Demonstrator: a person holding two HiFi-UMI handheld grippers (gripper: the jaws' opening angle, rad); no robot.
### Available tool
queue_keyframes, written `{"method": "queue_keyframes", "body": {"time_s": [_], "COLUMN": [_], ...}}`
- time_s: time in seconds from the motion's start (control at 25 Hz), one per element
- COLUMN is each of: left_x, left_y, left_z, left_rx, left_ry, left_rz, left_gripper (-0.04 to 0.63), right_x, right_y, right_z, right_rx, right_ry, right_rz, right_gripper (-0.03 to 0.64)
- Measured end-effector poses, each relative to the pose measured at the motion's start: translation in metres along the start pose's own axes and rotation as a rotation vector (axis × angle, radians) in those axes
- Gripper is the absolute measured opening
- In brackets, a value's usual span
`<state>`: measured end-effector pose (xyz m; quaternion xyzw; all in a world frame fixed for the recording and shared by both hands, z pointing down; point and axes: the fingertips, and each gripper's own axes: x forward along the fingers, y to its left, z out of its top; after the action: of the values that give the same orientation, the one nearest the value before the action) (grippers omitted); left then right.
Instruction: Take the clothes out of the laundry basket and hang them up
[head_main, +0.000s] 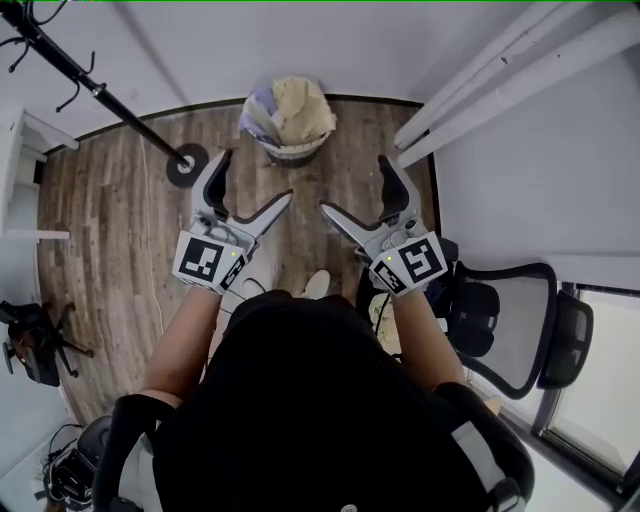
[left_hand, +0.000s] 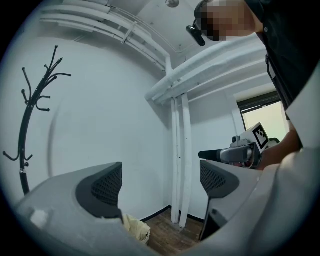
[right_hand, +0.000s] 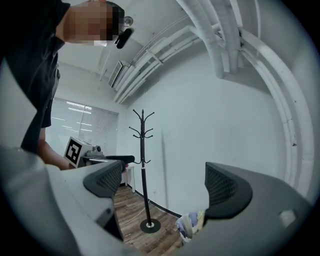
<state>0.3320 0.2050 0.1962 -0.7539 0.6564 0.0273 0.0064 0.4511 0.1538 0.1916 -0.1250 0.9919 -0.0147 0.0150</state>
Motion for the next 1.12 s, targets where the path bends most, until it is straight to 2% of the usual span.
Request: {"method": "queue_keyframes", "body": {"time_s": [0.28, 0.44, 0.76, 1.12], "left_x": [0.039, 0.058, 0.106, 0.169], "left_y": [-0.004, 0.011, 0.094, 0.202], "left_z": [-0.011, -0.022, -0.034, -0.027], "left_rx": [-0.002, -0.008, -0.032, -0.019], "left_ry": [0.014, 0.02, 0.018, 0.006], "left_rz": [0.036, 0.049, 0.041, -0.052], "left_gripper": [0.486, 0.486, 0.486, 0.486], "right_x": [0.007, 0.027, 0.112, 0.218], "right_y": [-0.041, -0.059, -0.094, -0.141], "right_z": [-0.007, -0.016, -0.034, -0.033], "right_rx": [0.009, 0.015, 0.01, 0.01], "right_ry": [0.002, 0.018, 0.069, 0.1], "right_rz": [0.048, 0.06, 0.049, -0.033], "right_gripper": [0.501, 0.495, 0.475, 0.469]}}
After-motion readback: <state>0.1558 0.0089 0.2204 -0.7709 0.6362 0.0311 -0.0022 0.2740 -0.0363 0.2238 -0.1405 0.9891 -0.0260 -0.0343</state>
